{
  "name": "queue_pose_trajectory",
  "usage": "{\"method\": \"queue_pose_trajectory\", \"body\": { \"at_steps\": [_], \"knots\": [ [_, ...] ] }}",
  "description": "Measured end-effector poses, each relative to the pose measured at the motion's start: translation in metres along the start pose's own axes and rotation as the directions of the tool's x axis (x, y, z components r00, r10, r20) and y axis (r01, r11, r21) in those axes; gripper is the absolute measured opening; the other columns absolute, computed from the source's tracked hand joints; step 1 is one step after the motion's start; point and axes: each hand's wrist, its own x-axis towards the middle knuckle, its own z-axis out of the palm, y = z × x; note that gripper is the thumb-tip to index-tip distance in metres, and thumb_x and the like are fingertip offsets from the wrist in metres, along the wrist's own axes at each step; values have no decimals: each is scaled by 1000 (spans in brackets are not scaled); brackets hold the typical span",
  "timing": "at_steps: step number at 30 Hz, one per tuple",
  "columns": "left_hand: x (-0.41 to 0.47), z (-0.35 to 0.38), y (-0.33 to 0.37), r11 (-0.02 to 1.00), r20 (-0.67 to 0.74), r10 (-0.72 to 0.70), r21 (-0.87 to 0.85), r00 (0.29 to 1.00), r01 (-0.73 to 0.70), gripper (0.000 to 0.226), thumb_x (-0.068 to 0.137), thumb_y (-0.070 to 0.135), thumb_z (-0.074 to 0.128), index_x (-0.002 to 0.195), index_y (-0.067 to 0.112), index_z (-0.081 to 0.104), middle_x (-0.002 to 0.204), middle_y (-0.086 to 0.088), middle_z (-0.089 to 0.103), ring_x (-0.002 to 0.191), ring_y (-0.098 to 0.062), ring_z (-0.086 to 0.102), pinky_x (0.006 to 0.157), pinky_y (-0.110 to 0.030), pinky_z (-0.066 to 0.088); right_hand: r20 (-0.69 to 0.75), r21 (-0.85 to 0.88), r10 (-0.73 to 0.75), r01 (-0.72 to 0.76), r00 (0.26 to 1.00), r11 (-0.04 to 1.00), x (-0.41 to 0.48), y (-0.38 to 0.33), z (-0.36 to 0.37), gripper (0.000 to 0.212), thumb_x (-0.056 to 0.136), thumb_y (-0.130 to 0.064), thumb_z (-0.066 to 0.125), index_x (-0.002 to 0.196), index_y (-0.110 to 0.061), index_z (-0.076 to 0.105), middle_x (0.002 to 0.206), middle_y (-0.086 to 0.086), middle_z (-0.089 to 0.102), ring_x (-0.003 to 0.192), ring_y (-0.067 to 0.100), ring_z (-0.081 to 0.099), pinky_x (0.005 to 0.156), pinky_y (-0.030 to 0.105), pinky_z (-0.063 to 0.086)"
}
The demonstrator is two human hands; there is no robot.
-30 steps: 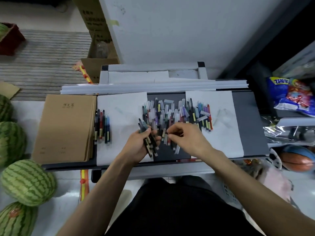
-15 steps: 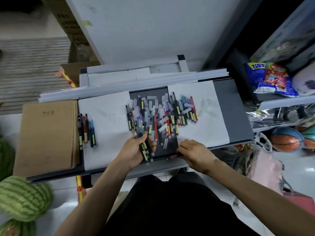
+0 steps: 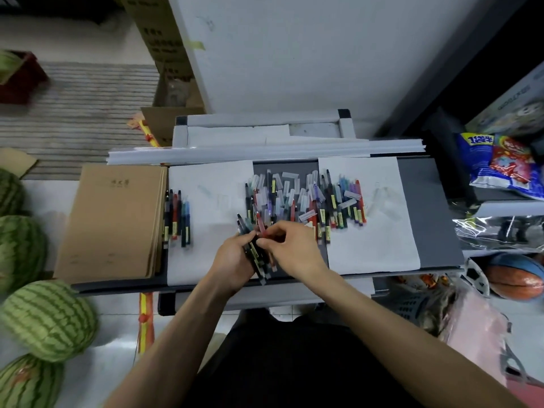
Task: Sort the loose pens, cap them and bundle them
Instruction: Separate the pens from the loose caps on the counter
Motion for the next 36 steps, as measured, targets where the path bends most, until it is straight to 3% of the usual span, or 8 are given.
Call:
{"method": "queue_pose_trajectory", "body": {
  "at_steps": [8,11,15,20,26,29,32,36],
  "knots": [
    [0,-32,8,997,-97,-42,-61,994,36,40,111,16,42,140,-9,54,137,-37,58,112,-42,56,96,-55,41,45,-137,-53,59,998,989,11,-19,33,20,90,-32,80,106,-20,77,90,-8,73,74,-1,68,66,9,52],
    [-1,-41,10,999,-63,-52,-16,997,51,41,111,21,44,136,-7,58,124,-32,67,96,-37,61,84,-50,48,75,-181,-63,75,995,981,13,-21,34,19,94,-29,76,110,-20,79,101,-4,77,89,7,70,84,19,55],
    [0,-45,11,996,21,-80,-26,997,80,40,111,23,44,133,-4,63,112,-21,72,85,-28,64,78,-41,50,51,-196,-62,71,997,978,17,-23,32,14,95,-27,75,106,-19,79,95,-4,75,80,5,70,69,7,50],
    [8,-52,13,995,29,-81,-62,996,83,29,111,16,45,123,-5,60,104,-18,70,79,-27,68,67,-39,53,129,-157,-33,54,991,986,21,-26,22,12,98,-28,71,99,-22,81,81,-12,75,69,1,72,68,14,56],
    [20,-64,25,977,8,-114,-183,993,114,12,111,15,45,109,8,54,88,-10,63,76,-28,65,75,-43,53,-131,-209,54,-80,990,975,67,-25,-30,25,100,-22,65,82,-9,77,71,4,76,64,18,75,70,28,64],
    [24,-64,30,973,15,-118,-200,993,119,12,111,15,44,106,9,54,85,-9,63,74,-27,64,77,-43,51,-119,-294,40,-74,992,953,93,-32,-40,19,96,-19,66,88,-7,78,77,8,78,73,21,76,81,33,63],
    [26,-63,35,974,34,-111,-197,993,116,10,110,13,45,108,9,53,85,-8,62,73,-26,64,77,-42,51,75,-567,-143,161,987,808,113,-41,-49,25,96,-13,61,117,-17,74,115,3,73,105,21,68,94,36,57],
    [29,-63,40,972,47,-109,-206,993,116,11,110,12,45,106,9,55,86,-9,61,72,-26,63,75,-40,50,447,-740,-291,533,846,411,127,-43,-59,38,93,-8,62,126,-25,69,132,-1,60,123,24,54,105,44,46]
  ]
}}
